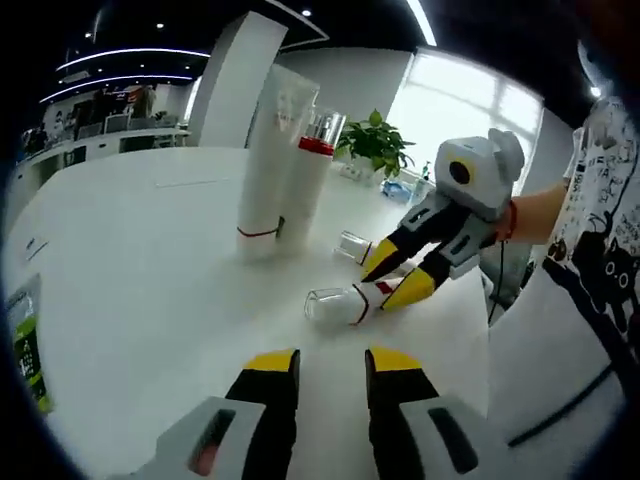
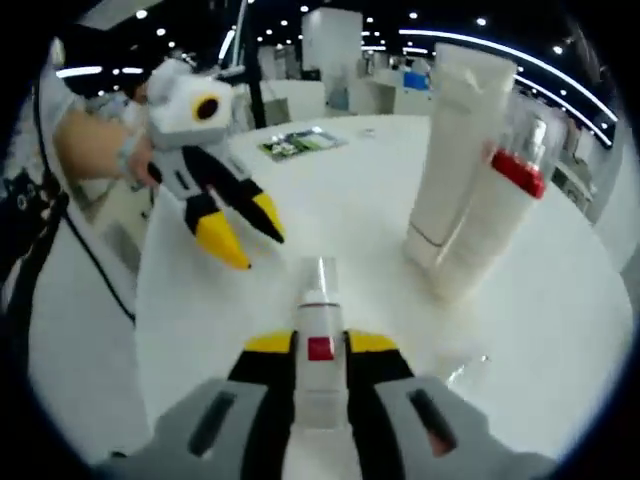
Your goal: Arrange the skincare products in the storage area until every visible bottle or jar stands upright without overlapping.
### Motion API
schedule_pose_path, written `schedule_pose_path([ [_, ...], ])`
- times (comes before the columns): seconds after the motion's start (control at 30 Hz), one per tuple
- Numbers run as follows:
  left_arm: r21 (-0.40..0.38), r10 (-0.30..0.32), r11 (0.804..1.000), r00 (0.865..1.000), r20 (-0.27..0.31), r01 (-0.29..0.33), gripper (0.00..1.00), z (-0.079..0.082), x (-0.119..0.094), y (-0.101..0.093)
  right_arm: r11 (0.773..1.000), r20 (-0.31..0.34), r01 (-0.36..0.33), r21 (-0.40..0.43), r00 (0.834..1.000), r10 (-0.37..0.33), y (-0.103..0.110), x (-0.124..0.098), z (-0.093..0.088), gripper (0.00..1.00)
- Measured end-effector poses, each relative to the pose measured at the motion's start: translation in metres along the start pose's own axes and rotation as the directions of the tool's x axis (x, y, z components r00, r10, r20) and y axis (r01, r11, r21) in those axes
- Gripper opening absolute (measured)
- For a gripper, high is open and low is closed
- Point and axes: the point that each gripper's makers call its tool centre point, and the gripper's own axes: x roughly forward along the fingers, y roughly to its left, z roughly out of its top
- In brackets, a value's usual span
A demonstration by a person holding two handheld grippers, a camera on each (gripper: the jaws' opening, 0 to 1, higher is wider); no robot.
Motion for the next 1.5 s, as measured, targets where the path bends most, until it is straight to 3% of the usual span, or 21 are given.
schedule_pose_path([
  [0.07, 0.026, -0.028, 0.999, 1.000, -0.006, 0.028, 0.26, -0.003, 0.001, -0.004, 0.997, -0.017, -0.023, -0.074, 1.000, 0.022, 0.005, 0.000, 0.000, 0.17],
  [0.27, 0.068, -0.069, 0.995, 0.997, -0.037, 0.071, 0.27, -0.010, 0.004, -0.009, 0.971, -0.051, -0.169, -0.169, 0.985, 0.163, 0.028, -0.001, -0.002, 0.16],
  [0.4, 0.096, -0.120, 0.987, 0.991, -0.061, 0.125, 0.26, -0.014, 0.007, -0.018, 0.949, -0.077, -0.226, -0.220, 0.974, 0.215, 0.035, -0.002, -0.004, 0.17],
  [0.47, 0.121, -0.148, 0.980, 0.986, -0.082, 0.157, 0.26, -0.017, 0.009, -0.024, 0.935, -0.134, -0.255, -0.247, 0.964, 0.228, 0.036, -0.002, -0.011, 0.17],
  [0.53, 0.140, -0.156, 0.975, 0.982, -0.111, 0.170, 0.26, -0.021, 0.010, -0.027, 0.921, -0.175, -0.271, -0.279, 0.958, 0.229, 0.037, -0.001, -0.016, 0.17],
  [0.7, 0.161, -0.161, 0.970, 0.979, -0.125, 0.180, 0.21, -0.015, 0.013, -0.029, 0.929, -0.179, -0.260, -0.264, 0.959, 0.218, 0.036, 0.002, -0.011, 0.17],
  [0.9, 0.119, -0.156, 0.978, 0.980, -0.127, 0.171, 0.22, -0.009, 0.009, -0.024, 0.934, -0.197, -0.218, -0.283, 0.966, 0.166, 0.031, 0.001, -0.008, 0.17],
  [0.97, 0.032, -0.160, 0.986, 0.985, -0.057, 0.162, 0.22, 0.004, 0.005, -0.022, 0.953, -0.117, -0.169, -0.251, 0.983, 0.143, 0.025, -0.004, 0.003, 0.17],
  [1.1, -0.051, -0.148, 0.987, 0.989, 0.029, 0.149, 0.22, 0.017, -0.001, -0.014, 0.970, -0.036, -0.133, -0.202, 0.991, 0.128, 0.016, -0.011, 0.013, 0.17],
  [1.33, -0.111, -0.140, 0.983, 0.988, 0.073, 0.147, 0.22, 0.022, -0.003, -0.011, 0.983, 0.062, -0.098, -0.156, 0.992, 0.108, 0.014, -0.013, 0.022, 0.17],
  [1.37, -0.140, -0.147, 0.977, 0.984, 0.096, 0.160, 0.21, 0.027, -0.004, -0.014, 0.987, 0.092, -0.088, -0.131, 0.991, 0.101, 0.014, -0.013, 0.026, 0.17],
  [1.5, -0.137, -0.161, 0.974, 0.977, 0.143, 0.180, 0.21, 0.039, -0.009, -0.019, 0.992, 0.115, -0.066, -0.111, 0.990, 0.079, 0.014, -0.011, 0.025, 0.17],
])
